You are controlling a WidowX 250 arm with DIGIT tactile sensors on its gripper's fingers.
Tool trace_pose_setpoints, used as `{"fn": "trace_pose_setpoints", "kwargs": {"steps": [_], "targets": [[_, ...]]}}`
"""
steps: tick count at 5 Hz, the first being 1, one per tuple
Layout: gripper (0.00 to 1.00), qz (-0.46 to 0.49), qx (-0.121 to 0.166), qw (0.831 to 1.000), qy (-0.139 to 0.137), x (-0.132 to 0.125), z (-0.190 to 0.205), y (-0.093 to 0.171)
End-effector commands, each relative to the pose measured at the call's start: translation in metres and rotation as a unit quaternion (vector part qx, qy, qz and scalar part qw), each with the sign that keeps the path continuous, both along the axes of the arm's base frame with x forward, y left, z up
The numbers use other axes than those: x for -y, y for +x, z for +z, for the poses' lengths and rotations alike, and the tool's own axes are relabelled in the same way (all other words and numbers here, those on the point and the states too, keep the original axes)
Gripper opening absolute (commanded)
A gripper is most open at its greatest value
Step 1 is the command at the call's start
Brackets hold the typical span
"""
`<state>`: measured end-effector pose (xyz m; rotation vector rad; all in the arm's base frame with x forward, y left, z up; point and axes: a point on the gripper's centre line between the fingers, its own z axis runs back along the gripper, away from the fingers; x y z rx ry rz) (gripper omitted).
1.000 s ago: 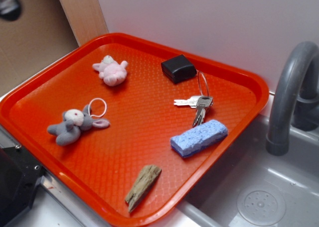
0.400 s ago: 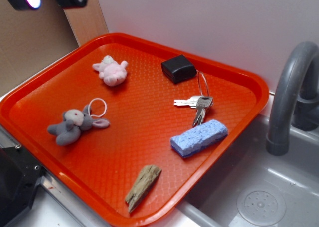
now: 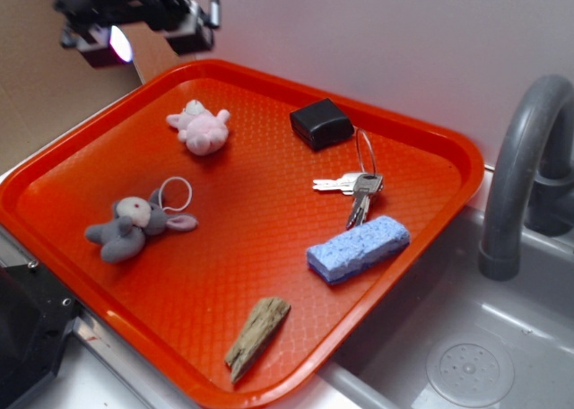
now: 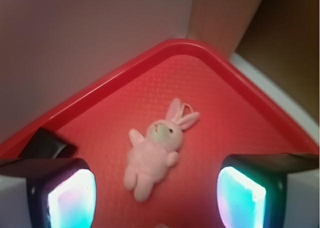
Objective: Grab the pink bunny.
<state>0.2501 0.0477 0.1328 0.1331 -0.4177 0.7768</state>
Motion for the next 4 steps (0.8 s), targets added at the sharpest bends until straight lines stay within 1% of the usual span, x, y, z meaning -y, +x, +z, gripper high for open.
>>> {"fn": "trace_pose_setpoints", "kwargs": {"steps": [1,2,3,4], "targets": [[1.00,-0.015,-0.001,1.000,0.014,-0.007,-0.047,0.032],[1.00,-0.022,-0.028,0.999,0.016,-0.019,-0.073,0.028],[1.00,-0.032,-0.046,0.998,0.007,-0.030,-0.092,0.014],[0.00,-0.055,-0.046,0.997,0.001,-0.030,-0.099,0.013]]}}
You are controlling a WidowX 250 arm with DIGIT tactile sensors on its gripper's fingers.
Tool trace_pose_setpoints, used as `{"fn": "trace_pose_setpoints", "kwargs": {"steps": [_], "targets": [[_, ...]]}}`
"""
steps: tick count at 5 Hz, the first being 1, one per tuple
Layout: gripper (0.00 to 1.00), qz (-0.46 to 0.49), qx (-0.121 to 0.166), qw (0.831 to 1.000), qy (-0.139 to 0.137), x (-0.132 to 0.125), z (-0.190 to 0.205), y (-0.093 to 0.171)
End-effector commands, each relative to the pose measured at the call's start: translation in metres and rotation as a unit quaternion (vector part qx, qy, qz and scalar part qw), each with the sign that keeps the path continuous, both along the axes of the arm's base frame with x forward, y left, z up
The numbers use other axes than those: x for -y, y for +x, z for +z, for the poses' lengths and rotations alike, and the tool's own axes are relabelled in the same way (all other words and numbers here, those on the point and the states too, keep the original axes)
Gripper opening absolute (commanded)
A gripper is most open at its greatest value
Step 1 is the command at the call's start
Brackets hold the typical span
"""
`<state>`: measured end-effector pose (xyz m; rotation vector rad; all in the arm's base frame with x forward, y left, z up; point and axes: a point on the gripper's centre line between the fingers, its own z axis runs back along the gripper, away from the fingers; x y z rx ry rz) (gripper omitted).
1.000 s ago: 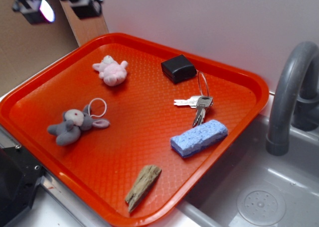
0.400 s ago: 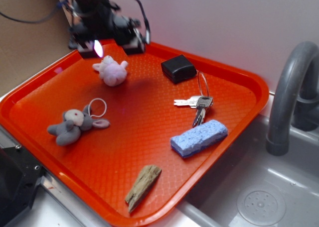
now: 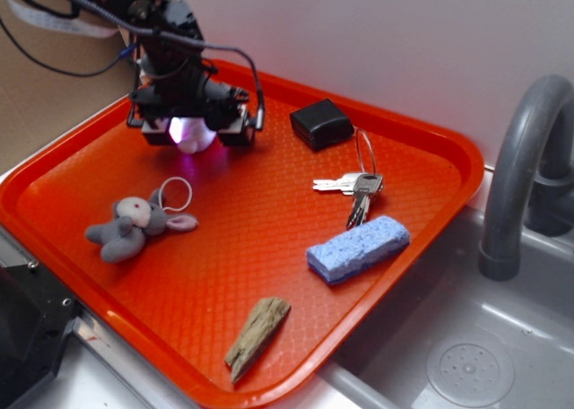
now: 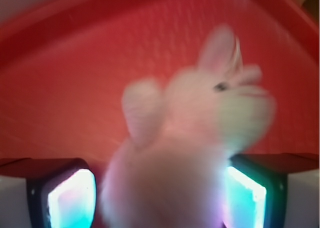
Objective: Grab the pink bunny.
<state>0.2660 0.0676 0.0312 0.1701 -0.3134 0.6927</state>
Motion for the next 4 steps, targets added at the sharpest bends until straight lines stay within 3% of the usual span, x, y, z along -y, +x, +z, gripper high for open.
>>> {"fn": "trace_pose_setpoints", "kwargs": {"steps": [1,2,3,4], "targets": [[0.00,-0.059,0.021,0.998,-0.002,-0.008,0.012,-0.003],[0.00,-0.140,-0.042,0.989,0.009,0.001,0.037,-0.001],[0.00,-0.240,-0.113,0.963,0.049,0.020,0.073,-0.007],[0.00,-0.341,-0.192,0.920,0.020,0.043,0.096,-0.019]]}}
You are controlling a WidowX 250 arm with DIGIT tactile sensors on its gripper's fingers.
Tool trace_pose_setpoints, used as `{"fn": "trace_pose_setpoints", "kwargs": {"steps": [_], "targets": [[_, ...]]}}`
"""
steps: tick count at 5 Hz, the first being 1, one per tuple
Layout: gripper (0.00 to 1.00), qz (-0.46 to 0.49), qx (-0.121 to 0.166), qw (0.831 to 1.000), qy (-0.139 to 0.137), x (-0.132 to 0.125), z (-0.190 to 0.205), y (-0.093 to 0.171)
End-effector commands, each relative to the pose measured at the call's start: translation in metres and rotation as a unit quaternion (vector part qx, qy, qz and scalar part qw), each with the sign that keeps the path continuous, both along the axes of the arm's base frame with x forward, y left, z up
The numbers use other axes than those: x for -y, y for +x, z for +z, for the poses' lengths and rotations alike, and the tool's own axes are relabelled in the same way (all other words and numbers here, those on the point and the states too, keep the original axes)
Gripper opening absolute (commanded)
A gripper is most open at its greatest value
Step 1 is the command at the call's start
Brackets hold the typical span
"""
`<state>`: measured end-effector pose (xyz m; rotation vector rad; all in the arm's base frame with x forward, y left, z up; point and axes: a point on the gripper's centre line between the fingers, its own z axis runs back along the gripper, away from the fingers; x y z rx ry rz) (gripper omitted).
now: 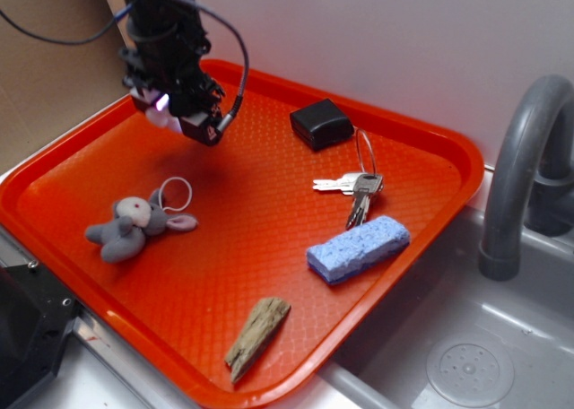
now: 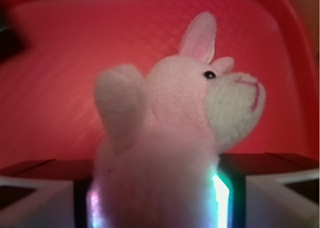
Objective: Grab the pink bunny.
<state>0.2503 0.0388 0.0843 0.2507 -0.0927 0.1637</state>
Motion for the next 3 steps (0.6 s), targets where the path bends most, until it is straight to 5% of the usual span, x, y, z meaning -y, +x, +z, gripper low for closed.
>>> {"fn": "trace_pose_setpoints", "kwargs": {"steps": [1,3], "targets": [[0.00,-0.177,-0.090,0.980,-0.017,0.034,0.069,-0.015],[0.00,-0.196,0.023,0.979,-0.054,0.045,0.150,-0.036]]}}
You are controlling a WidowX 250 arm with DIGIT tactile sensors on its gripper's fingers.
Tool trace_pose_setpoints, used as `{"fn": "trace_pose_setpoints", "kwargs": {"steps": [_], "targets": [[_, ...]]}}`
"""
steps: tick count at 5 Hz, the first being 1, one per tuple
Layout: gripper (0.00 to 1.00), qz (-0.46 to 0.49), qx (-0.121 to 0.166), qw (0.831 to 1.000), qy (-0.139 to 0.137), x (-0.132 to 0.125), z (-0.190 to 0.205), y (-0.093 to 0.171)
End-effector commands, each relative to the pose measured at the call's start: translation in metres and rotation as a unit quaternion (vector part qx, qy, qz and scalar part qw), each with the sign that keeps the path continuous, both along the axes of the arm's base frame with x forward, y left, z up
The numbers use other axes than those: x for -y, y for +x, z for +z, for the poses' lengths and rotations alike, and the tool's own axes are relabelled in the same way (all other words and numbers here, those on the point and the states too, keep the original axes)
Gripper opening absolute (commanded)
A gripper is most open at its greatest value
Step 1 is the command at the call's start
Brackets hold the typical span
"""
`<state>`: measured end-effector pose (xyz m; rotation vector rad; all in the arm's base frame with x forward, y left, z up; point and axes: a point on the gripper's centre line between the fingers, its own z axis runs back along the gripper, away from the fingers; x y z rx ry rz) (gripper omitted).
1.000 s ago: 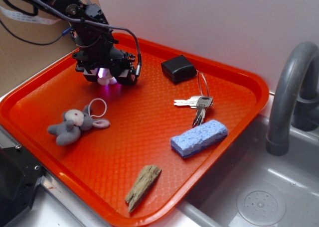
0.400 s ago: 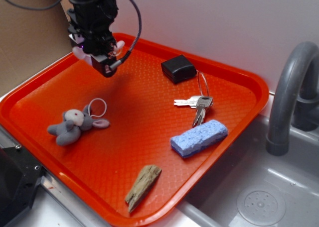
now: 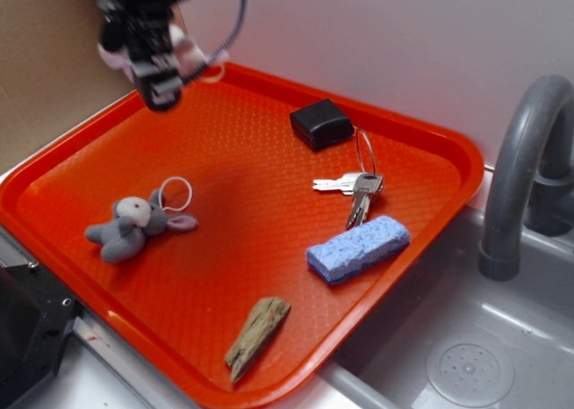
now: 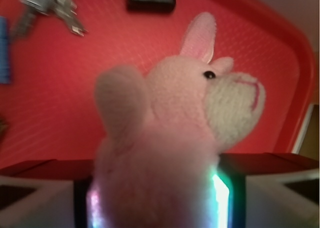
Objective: Grab the pink bunny.
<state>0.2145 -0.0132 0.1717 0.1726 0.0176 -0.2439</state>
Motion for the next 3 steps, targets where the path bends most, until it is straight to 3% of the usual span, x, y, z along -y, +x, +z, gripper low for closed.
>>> {"fn": "trace_pose_setpoints", "kwargs": {"steps": [1,2,3], "targets": [[0.00,0.084,0.157,0.982,-0.064,-0.0120,0.0897,-0.0087],[0.00,0.108,0.150,0.981,-0.065,-0.0111,0.0933,-0.0089],[0.37,0.095,0.130,0.985,-0.067,-0.0140,0.0878,-0.0051]]}}
